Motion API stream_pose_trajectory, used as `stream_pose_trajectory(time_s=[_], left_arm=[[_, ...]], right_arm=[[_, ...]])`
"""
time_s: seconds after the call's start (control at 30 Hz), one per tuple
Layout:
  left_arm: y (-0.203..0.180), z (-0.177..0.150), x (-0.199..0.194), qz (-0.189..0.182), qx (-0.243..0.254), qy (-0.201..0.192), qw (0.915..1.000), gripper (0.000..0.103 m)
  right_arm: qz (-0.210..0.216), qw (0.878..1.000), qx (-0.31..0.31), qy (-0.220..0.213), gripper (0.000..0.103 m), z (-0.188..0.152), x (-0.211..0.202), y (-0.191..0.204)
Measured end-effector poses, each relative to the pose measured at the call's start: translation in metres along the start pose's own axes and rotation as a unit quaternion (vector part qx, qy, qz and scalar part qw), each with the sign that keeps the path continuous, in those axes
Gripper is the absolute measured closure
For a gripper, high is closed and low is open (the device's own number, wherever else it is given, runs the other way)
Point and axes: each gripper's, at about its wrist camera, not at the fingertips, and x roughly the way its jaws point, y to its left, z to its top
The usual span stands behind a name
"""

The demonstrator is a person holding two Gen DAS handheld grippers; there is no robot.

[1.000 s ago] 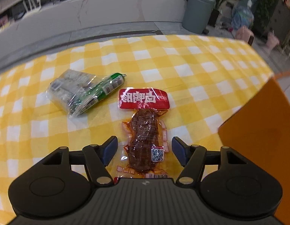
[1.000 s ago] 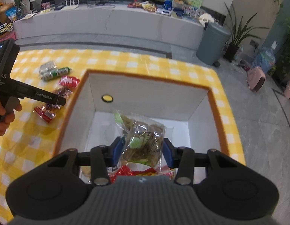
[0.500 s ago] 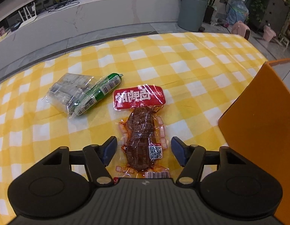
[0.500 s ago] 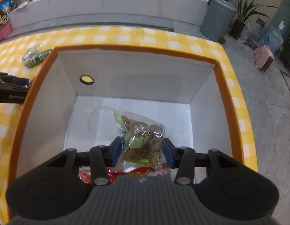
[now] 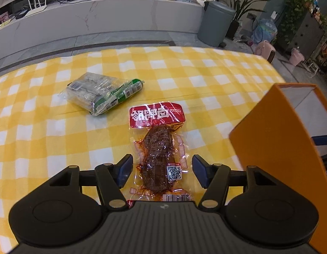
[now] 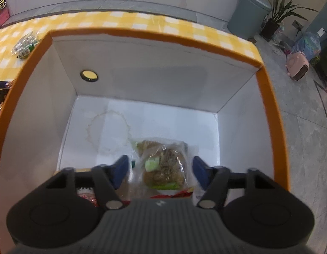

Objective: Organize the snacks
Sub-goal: 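Drop the clear bag into the box with the right tool while the left grasps the meat packet, then carry the red-labelled meat packet with the left tool over the box and open it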

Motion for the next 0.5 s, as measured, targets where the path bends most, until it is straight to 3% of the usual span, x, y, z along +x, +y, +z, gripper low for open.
stream_pose_trajectory(time_s=[0.2, 0.5], left_arm=[[-0.005, -0.002, -0.034, -0.025, -0.015, -0.020, 0.9994, 0.033], [-0.052, 0.010, -0.110, -0.072, 0.039, -0.073, 0.9940, 0.033]], right_arm=[[-0.009, 1.000, 0.016, -0.016, 0.025, -0.004, -0.022, -0.004], [0.028, 0.999, 0.028, -0.035, 0.025, -0.021, -0.061, -0.007]])
